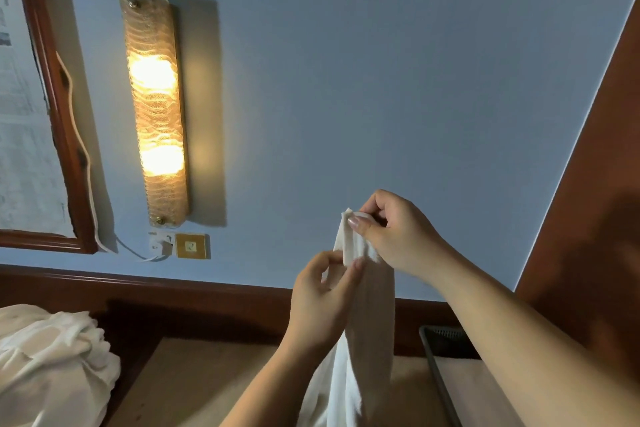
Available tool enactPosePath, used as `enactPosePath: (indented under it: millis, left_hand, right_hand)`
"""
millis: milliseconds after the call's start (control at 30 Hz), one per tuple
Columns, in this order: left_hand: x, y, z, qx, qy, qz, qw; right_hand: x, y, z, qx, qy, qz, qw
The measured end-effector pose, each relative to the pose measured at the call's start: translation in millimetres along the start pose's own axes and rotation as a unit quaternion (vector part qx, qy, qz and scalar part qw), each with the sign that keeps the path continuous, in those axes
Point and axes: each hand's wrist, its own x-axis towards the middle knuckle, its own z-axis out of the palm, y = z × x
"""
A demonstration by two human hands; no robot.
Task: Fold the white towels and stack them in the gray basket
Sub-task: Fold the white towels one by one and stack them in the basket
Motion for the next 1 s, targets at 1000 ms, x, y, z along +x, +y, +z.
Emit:
enactPosePath:
  millis: [1000]
  left_hand:
    - [-19.3, 12.0, -73.7, -0.008, -0.056, 0.041, 0.998]
  right_hand:
    - [-19.7, -35.4, -8.6, 0.017, -0.12, 0.073, 0.99]
